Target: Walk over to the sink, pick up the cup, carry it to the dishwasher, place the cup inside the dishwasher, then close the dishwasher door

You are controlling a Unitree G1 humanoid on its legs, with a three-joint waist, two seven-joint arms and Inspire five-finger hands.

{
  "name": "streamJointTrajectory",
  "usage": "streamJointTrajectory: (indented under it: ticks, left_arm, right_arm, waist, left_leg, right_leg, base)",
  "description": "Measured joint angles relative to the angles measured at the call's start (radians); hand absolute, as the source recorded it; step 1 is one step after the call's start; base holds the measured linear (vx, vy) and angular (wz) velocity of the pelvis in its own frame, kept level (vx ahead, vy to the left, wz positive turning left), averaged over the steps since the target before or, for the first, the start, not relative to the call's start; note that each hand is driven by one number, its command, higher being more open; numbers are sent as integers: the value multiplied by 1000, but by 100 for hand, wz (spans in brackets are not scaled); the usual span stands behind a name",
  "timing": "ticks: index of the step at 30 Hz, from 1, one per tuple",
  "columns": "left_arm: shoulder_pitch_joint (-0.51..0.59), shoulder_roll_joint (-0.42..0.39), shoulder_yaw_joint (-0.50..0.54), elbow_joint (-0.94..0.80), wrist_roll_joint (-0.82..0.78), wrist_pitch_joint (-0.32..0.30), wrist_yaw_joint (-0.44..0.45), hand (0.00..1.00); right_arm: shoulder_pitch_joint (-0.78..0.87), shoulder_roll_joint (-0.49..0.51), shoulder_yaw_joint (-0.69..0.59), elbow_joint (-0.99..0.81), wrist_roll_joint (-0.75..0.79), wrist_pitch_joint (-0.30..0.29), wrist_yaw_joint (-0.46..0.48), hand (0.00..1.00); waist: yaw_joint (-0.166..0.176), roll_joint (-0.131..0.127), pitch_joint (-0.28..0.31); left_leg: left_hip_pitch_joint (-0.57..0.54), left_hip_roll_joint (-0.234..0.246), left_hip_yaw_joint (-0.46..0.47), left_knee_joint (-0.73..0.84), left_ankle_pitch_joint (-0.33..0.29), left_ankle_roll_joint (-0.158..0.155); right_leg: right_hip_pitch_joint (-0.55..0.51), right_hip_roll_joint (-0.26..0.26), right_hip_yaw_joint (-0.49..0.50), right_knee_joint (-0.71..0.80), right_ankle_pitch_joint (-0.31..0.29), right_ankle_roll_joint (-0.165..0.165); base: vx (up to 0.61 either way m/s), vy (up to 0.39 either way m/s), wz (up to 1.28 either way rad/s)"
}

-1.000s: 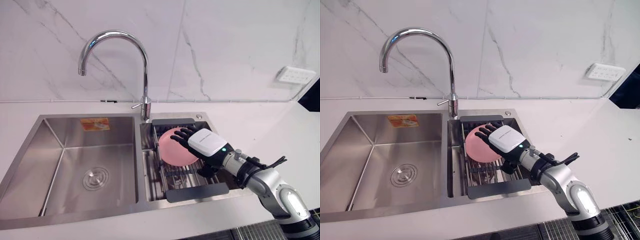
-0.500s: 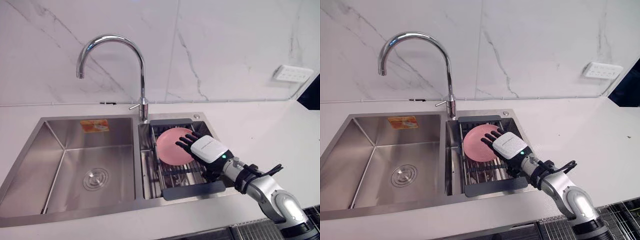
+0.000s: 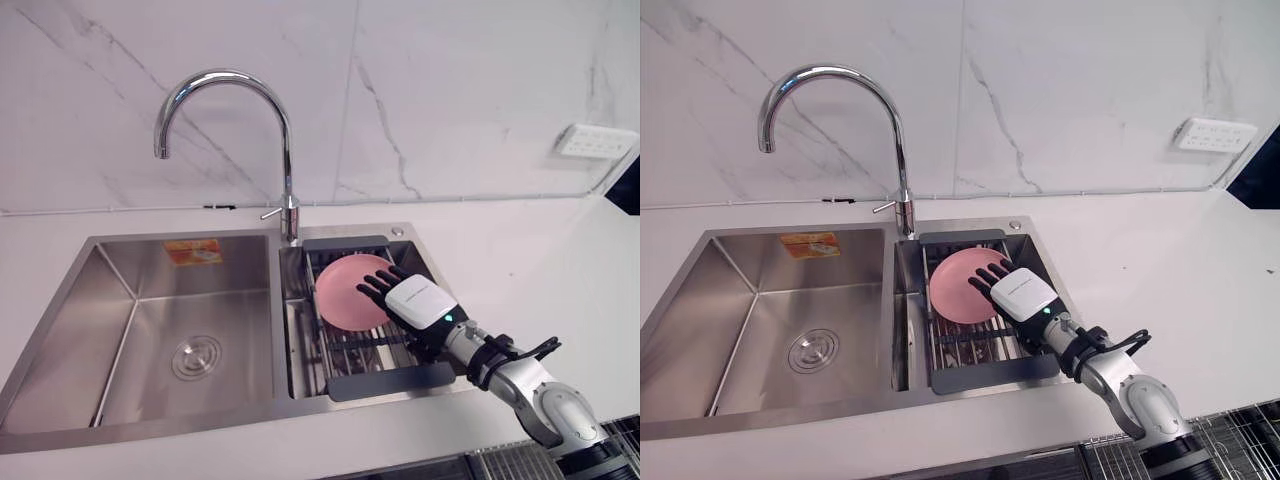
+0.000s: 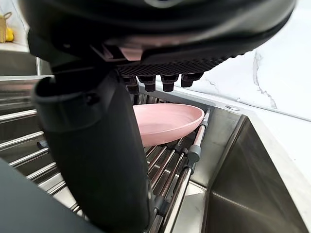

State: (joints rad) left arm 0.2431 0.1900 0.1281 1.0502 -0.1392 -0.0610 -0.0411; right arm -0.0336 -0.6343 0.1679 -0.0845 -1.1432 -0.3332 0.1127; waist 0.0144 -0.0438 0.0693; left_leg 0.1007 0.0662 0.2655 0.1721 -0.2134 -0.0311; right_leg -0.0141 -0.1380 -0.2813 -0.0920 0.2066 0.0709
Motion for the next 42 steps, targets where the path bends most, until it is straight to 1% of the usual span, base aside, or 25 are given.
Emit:
streamJointTrajectory:
  ticks: [4, 9, 10, 13, 16, 21, 23, 25, 27, 30, 36, 38, 42]
  left_arm:
    - [0, -4, 0, 0, 0, 0, 2, 100]
    - [0, -9, 0, -4, 0, -1, 9, 100]
    - [2, -10, 0, -9, 0, 0, 13, 100]
    - [8, -11, -1, -18, 0, -1, 17, 100]
    - [8, -14, -3, -21, 0, -1, 21, 100]
    - [8, -20, -6, -23, 0, -7, 38, 100]
    - [7, -20, -7, -24, 0, -8, 42, 100]
    - [8, -21, -8, -24, 0, -8, 44, 100]
    - [7, -21, -8, -28, 0, -8, 47, 100]
    - [7, -27, -8, -30, 0, -10, 56, 100]
    - [8, -30, -8, -31, 0, -10, 65, 100]
    - [8, -31, -8, -32, 0, -11, 66, 100]
    - [8, -33, -4, -43, 0, -14, 69, 100]
  right_arm:
    - [-3, 0, 6, 25, -34, 3, -36, 100]
    - [-7, 0, 20, 45, -43, 4, -54, 100]
    - [-8, 0, 20, 50, -56, 4, -64, 0]
    - [-27, 0, 40, 64, -72, 4, -86, 0]
    - [-40, 0, 53, 99, -93, 12, -131, 0]
    - [-52, 1, 62, 123, -143, 43, -228, 0]
    - [-82, 3, 86, 137, -166, 59, -275, 0]
    - [-102, 6, 110, 137, -177, 61, -316, 0]
    - [-119, 8, 134, 148, -191, 75, -326, 0]
    - [-127, 8, 148, 189, -195, 110, -343, 0]
    - [-179, 8, 150, 225, -191, 181, -377, 0]
    - [-195, 8, 150, 236, -181, 190, -377, 0]
    - [-197, 10, 150, 235, -90, 192, -379, 0]
  waist:
    - [0, 4, 2]
    - [3, 5, 3]
    - [4, 6, 3]
    - [3, 5, 3]
    - [7, 6, 5]
    - [15, 8, 7]
    - [15, 8, 7]
    - [16, 8, 7]
    - [21, 8, 7]
    - [28, 8, 8]
    - [25, 12, 13]
    - [27, 11, 15]
    - [29, 9, 27]
  left_leg:
    - [-1, 0, -6, -4, 4, -1]
    - [-1, -2, -10, -11, 10, -1]
    - [-1, -3, -11, -12, 11, -1]
    - [0, -4, -11, -17, 14, -1]
    - [0, -4, -13, -18, 16, -2]
    - [0, -4, -14, -24, 18, -2]
    - [0, -5, -14, -25, 18, -2]
    - [0, -5, -15, -25, 19, -2]
    - [0, -6, -15, -25, 19, -1]
    - [-2, -8, -21, -27, 23, 0]
    - [-1, -9, -22, -30, 26, 0]
    - [-1, -9, -22, -30, 26, 0]
    - [0, -9, -25, -30, 27, 0]
  right_leg:
    - [0, 0, -5, 0, 0, 0]
    - [0, -2, -10, 0, 0, 0]
    - [0, -3, -10, 0, 0, 0]
    - [0, -3, -11, 0, 0, 0]
    - [0, -3, -13, 0, 0, 0]
    - [-3, -3, -15, 0, 0, 0]
    - [-3, -3, -16, 0, 0, 0]
    - [-2, -3, -17, 0, 0, 0]
    - [-2, -4, -19, 0, 0, 0]
    - [-2, -6, -22, 0, 0, 0]
    - [-2, -7, -23, 0, 0, 0]
    - [-2, -7, -23, 0, 0, 0]
    - [-1, -7, -25, 0, 0, 0]
  base:
    - [0, 0, 3]
    - [-2, 0, 2]
    - [0, 0, 0]
    - [0, 0, 0]
    - [0, 0, 0]
    - [0, 0, 0]
    - [0, 0, 0]
    - [0, 0, 0]
    - [-16, 1, 1]
    - [-20, 2, 5]
    - [-3, 0, 1]
    - [0, 0, 0]
    - [0, 0, 0]
